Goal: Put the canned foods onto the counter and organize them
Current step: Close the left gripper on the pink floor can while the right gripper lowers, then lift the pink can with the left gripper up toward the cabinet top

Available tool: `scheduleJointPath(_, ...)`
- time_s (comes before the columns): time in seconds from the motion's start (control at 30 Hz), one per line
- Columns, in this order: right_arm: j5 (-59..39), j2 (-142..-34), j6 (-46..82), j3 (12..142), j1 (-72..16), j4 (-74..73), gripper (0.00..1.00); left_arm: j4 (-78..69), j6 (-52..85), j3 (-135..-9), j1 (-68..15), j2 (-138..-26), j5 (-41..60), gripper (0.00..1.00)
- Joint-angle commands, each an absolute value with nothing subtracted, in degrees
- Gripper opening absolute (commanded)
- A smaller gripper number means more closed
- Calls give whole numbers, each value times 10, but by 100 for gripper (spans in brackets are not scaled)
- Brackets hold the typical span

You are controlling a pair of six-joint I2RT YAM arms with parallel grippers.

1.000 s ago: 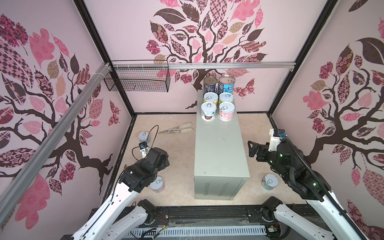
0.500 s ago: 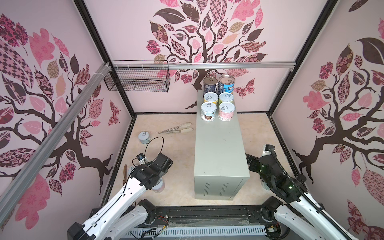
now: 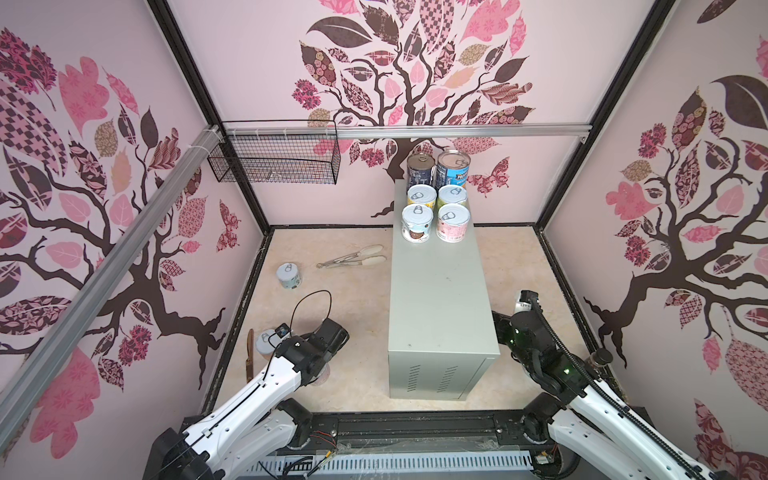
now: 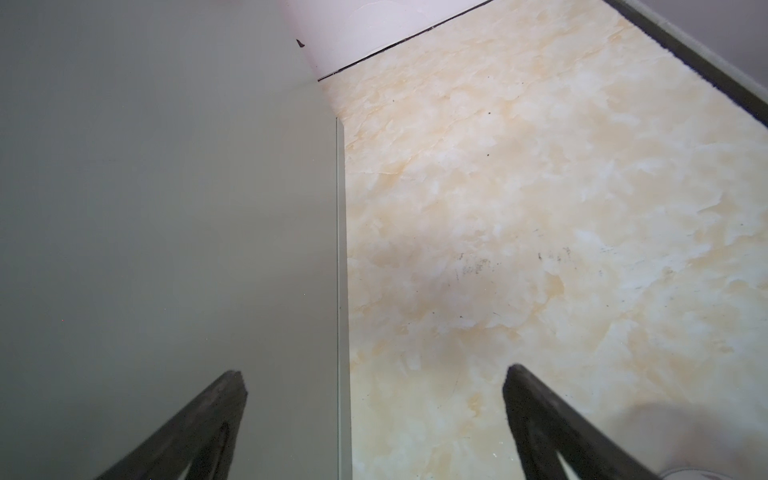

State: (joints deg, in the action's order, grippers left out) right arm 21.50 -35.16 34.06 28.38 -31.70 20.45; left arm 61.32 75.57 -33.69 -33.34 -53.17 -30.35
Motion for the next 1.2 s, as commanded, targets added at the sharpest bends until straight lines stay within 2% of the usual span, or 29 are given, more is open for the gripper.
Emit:
scheduleJointPath(0.0,202,-354,334,287,-316,187,100,578,767,-315,-331,-541,-298,98)
scheduleJointPath(0.57,176,-369,327,280,-312,167,100,484,776,-256,-334,-624,-275,96)
scheduleJointPath(0.83,168,-367,325,279,-311,164,100,478,821,-271,-402,-682,-324,93)
scheduleJointPath(0.97,167,-364,324,278,-311,165,100,450,827,-265,-403,-720,-303,87)
scheduleJointPath(1.17,163,-360,323,277,-312,164,100,440,832,-267,-414,-751,-302,73)
